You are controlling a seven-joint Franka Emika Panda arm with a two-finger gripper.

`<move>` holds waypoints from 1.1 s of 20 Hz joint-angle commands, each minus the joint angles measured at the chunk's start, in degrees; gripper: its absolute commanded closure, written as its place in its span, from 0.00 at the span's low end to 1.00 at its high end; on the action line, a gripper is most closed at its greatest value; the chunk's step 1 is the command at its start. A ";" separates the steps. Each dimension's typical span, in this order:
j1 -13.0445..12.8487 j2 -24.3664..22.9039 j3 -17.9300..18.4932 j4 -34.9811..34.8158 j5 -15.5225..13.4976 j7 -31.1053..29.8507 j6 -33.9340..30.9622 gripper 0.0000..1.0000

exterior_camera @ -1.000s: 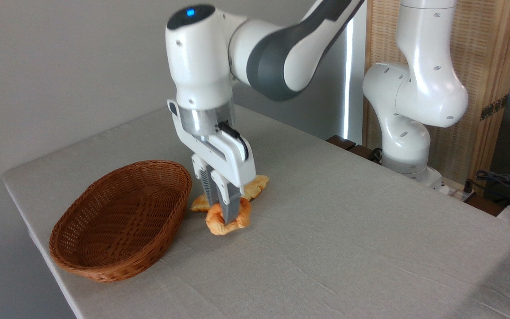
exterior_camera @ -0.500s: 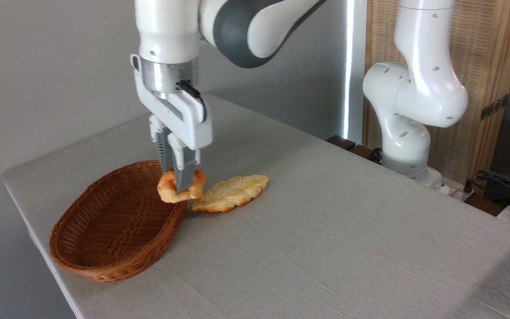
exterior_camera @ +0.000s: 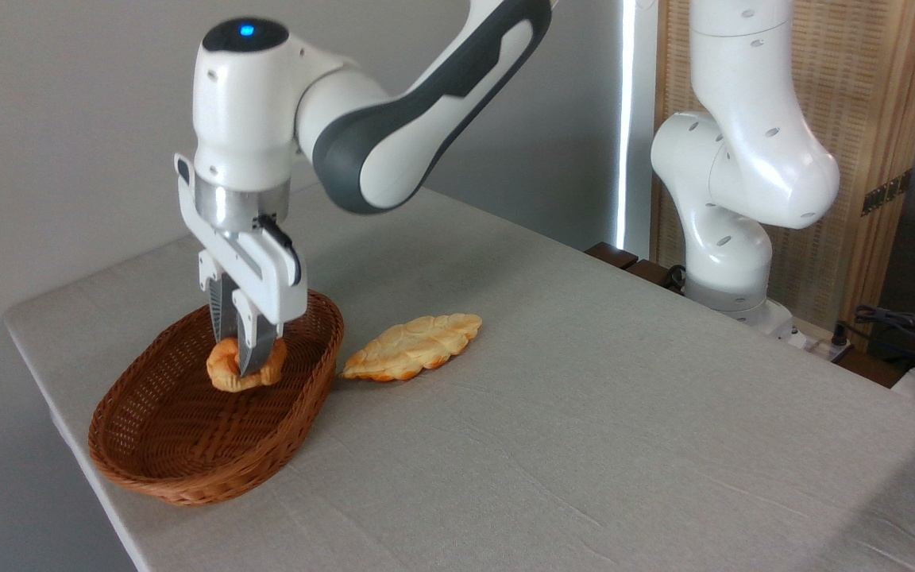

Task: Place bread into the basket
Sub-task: 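Carry the roll over the wicker basket and lower it inside, then open the gripper to release the roll and raise it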

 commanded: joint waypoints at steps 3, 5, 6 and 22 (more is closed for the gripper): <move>0.06 1.95 0.00 2.47 -1.18 -0.94 1.01 0.00; 0.06 1.95 0.00 2.74 -1.18 -0.94 1.01 0.00; 0.06 1.87 0.09 2.74 -1.18 -0.94 1.01 0.00; 0.77 -10.69 4.74 2.74 6.55 -3.84 -17.60 0.00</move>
